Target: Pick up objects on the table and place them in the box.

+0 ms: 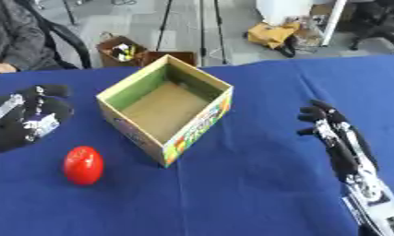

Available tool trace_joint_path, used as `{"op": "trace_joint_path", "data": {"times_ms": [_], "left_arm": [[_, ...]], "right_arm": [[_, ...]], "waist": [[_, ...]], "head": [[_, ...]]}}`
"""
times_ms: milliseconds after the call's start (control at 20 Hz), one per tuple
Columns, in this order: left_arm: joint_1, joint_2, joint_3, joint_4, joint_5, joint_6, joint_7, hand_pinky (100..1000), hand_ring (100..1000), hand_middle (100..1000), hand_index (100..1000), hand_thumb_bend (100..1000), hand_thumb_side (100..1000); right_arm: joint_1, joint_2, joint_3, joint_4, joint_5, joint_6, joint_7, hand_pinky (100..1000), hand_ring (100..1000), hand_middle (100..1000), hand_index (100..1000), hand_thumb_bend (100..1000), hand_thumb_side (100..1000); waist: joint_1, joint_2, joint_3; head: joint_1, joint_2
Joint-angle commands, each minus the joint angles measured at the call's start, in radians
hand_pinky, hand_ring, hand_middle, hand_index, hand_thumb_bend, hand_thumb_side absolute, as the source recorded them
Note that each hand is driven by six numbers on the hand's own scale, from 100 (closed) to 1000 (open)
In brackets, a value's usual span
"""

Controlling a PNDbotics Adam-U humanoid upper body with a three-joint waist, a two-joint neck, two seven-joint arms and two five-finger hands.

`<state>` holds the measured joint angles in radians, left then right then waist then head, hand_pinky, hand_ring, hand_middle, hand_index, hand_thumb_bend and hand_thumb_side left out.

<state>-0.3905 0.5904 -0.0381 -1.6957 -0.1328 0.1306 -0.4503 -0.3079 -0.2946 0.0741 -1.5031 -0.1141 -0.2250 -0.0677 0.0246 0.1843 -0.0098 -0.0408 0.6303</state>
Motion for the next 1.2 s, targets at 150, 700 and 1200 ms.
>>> {"op": "trace_joint_path", "data": {"times_ms": [150, 700, 1200], "left_arm": [[-0.018, 0.046, 0.012, -0.007, -0.091, 0.008, -0.088, 809, 806, 813, 878, 600, 658], [-0.017, 0.010, -0.003, 0.049, -0.292, -0.014, -0.138, 790, 788, 793, 870, 707, 685], [-0.019, -0.035, -0.006, 0.064, -0.478, -0.067, -0.166, 773, 767, 780, 864, 678, 693]], "right_arm": [[-0.009, -0.018, -0.005, -0.017, 0.005, -0.002, -0.002, 618, 777, 744, 898, 125, 673], [-0.009, -0.017, -0.005, -0.018, 0.004, -0.001, -0.003, 618, 777, 744, 898, 125, 672], [-0.009, -0.016, -0.005, -0.020, 0.003, -0.001, -0.003, 618, 777, 744, 898, 124, 672]], "waist": [[0.000, -0.020, -0.002], [-0.001, -0.019, -0.008], [-0.005, -0.017, -0.009]], "head": [[-0.001, -0.014], [-0.003, -0.014], [-0.002, -0.015]]}}
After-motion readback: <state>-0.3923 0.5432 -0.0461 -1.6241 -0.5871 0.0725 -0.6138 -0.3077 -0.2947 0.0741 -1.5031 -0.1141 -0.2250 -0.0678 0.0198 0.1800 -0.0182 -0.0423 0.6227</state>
